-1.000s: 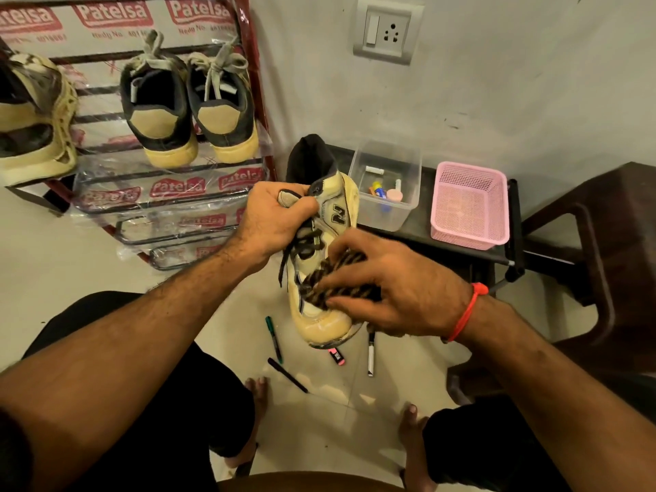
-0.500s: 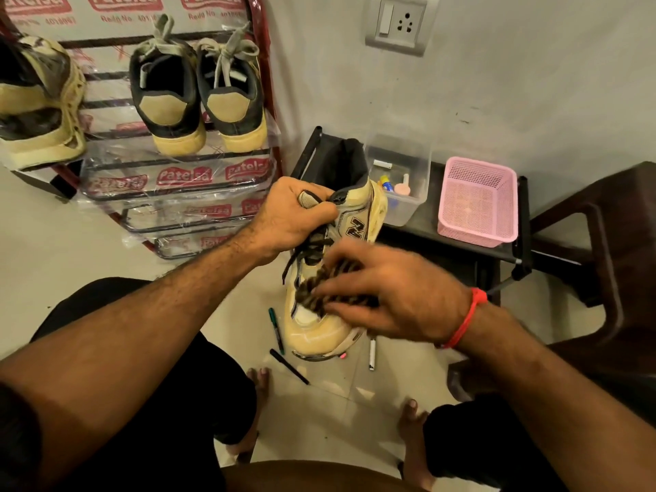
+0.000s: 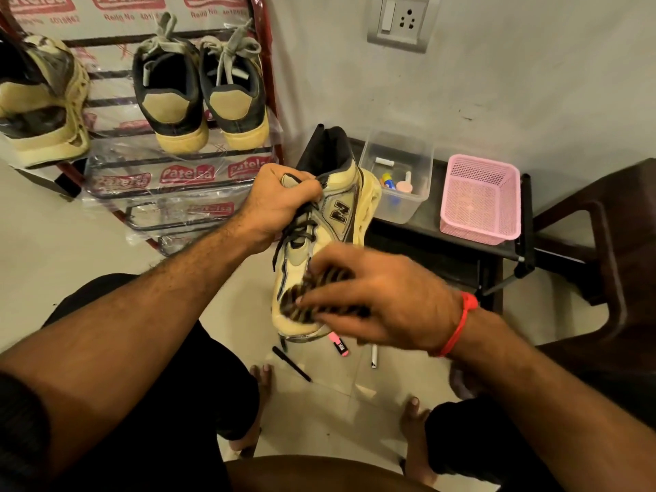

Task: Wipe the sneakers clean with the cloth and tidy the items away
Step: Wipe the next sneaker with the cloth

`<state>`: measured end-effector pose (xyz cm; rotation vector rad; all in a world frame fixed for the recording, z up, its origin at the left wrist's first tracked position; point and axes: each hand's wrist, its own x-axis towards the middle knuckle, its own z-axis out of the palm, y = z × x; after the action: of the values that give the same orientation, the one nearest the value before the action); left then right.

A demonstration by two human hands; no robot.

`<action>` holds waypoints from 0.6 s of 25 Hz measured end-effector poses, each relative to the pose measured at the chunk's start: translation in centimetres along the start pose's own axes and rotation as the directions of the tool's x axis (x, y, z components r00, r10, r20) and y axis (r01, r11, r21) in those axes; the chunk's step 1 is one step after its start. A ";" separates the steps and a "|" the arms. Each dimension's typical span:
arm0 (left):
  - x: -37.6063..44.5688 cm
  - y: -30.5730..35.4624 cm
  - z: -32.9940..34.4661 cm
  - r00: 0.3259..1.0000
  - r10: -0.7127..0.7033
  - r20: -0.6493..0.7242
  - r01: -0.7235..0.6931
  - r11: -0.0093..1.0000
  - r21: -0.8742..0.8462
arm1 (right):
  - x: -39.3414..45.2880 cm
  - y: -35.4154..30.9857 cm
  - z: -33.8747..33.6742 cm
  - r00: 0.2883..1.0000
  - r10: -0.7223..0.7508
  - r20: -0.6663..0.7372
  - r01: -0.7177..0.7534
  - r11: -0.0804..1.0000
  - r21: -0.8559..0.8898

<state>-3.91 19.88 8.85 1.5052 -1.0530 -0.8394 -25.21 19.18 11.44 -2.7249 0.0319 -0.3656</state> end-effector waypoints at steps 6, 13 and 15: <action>0.2 0.4 0.3 0.993 -0.070 -0.091 0.069 0.998 -0.015 | -0.6 2.2 -0.6 0.962 0.218 -0.164 -0.213 0.976 0.044; 0.3 0.4 -0.2 0.993 -0.088 -0.076 0.083 0.995 -0.061 | -0.3 1.6 -0.5 0.987 0.091 -0.130 -0.087 0.996 0.033; 0.4 0.5 -0.3 0.992 -0.093 -0.082 0.085 0.992 -0.096 | -0.6 3.2 -1.0 0.947 0.239 -0.213 -0.236 0.971 0.036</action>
<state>-3.61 19.59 9.42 1.5053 -0.8773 -0.8658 -25.95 15.88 10.92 -2.6188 0.4130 -0.5860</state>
